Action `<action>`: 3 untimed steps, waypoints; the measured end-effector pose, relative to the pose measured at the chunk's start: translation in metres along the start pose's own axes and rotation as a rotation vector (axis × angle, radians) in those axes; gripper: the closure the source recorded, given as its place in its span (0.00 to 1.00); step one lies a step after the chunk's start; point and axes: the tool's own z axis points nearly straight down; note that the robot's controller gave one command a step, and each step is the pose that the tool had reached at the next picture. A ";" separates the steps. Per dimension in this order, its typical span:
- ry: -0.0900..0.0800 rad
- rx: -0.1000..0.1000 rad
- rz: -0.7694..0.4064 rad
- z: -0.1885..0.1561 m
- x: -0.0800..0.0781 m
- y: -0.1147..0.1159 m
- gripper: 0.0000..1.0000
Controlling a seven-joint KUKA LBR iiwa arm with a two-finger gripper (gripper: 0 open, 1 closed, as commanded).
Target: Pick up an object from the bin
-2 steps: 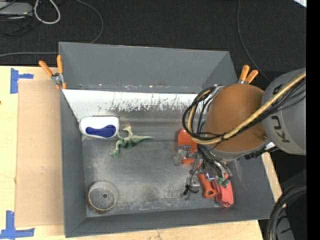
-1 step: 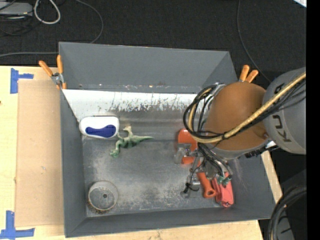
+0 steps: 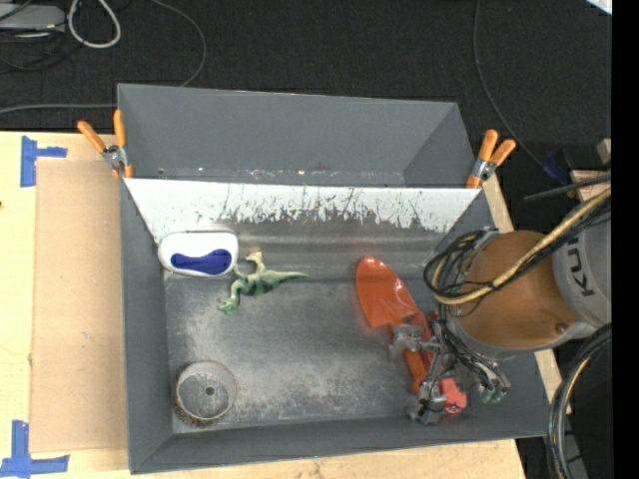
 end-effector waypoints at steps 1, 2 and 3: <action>-0.006 -0.003 -0.241 -0.083 -0.006 0.002 0.00; 0.002 -0.005 -0.527 -0.028 -0.025 -0.067 0.00; -0.010 -0.010 -0.807 0.000 -0.048 -0.051 0.00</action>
Offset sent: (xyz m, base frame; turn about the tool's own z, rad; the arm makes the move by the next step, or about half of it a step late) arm 0.0307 -0.0646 0.0299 -0.5300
